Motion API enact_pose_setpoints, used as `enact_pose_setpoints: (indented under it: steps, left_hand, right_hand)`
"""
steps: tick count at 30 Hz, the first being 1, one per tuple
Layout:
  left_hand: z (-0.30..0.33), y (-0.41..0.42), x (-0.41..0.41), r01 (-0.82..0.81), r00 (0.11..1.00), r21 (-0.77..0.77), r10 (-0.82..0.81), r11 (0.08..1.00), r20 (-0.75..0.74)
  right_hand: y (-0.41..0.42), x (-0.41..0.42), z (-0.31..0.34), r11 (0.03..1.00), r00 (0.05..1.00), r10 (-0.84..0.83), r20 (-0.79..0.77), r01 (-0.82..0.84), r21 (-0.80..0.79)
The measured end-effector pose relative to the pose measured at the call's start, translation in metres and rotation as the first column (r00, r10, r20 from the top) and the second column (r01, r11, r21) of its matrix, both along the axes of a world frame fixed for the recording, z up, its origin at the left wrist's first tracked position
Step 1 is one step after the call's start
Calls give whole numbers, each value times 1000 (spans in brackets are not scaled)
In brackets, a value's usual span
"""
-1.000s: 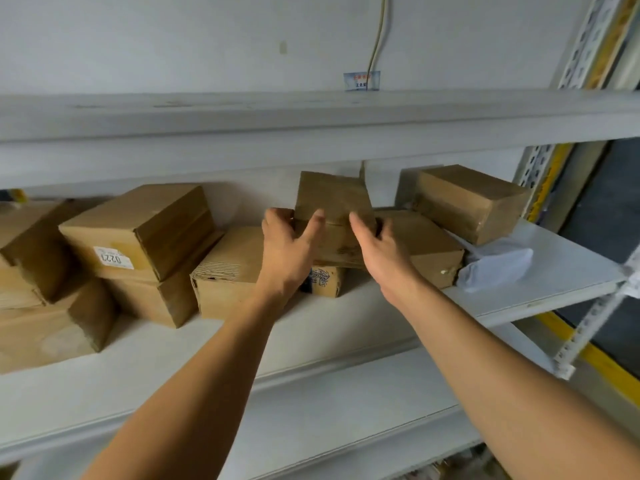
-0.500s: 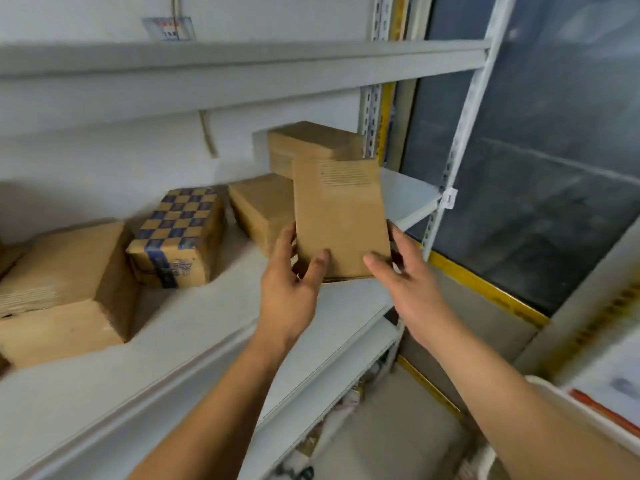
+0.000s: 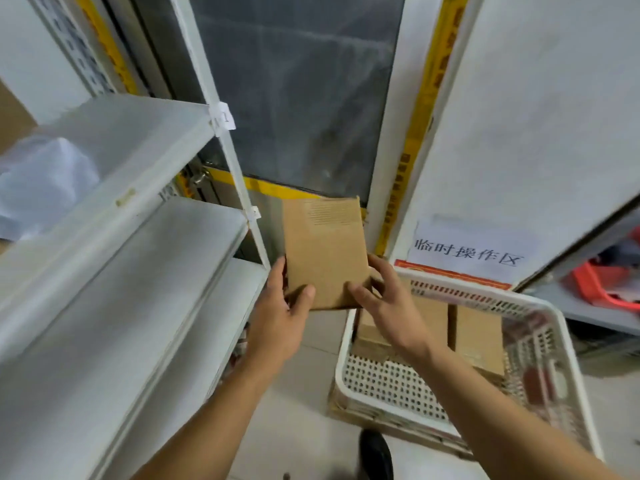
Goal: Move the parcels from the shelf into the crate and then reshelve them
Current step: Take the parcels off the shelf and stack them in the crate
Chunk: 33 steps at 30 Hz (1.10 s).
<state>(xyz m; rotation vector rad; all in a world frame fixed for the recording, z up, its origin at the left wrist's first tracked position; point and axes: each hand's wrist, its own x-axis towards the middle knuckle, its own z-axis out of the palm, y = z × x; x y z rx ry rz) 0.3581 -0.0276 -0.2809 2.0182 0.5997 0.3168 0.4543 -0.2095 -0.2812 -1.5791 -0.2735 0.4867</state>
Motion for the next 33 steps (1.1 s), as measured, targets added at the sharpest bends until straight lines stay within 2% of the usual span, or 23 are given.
enact_pose_setpoints:
  steps: [4, 9, 13, 17, 22, 27, 30, 33]
  left_hand:
    - [-60, -62, 61, 139, 978, -79, -150, 987, -148]
    - [-123, -141, 116, 233, 918, -201, -283, 952, -276]
    - [-172, -192, 147, 246, 864, -321, -357, 915, -356]
    - [-209, -222, 175, 238, 819, -337, -375, 911, -434]
    - [-244, -235, 201, 224, 781, -302, -356, 927, -513]
    - [-276, -235, 214, 195, 780, -248, -303, 949, -547]
    - [-286, -239, 215, 185, 801, -127, -224, 974, -555]
    - [-286, -243, 214, 244, 808, 23, -190, 970, -557]
  right_hand:
    - [-74, 35, -61, 993, 987, -113, -111, 108, -57]
    - [-156, 63, -128, 959, 937, -265, -229, 230, -167]
    - [-208, 79, -176, 934, 899, -332, -287, 271, -233]
    - [-238, 96, -224, 902, 855, -407, -321, 321, -287]
    - [-244, 118, -268, 908, 824, -404, -396, 311, -279]
    - [-240, 136, -294, 914, 811, -393, -434, 293, -281]
    - [-238, 142, -303, 909, 810, -390, -438, 264, -321]
    - [-232, 144, -305, 900, 823, -379, -423, 222, -375]
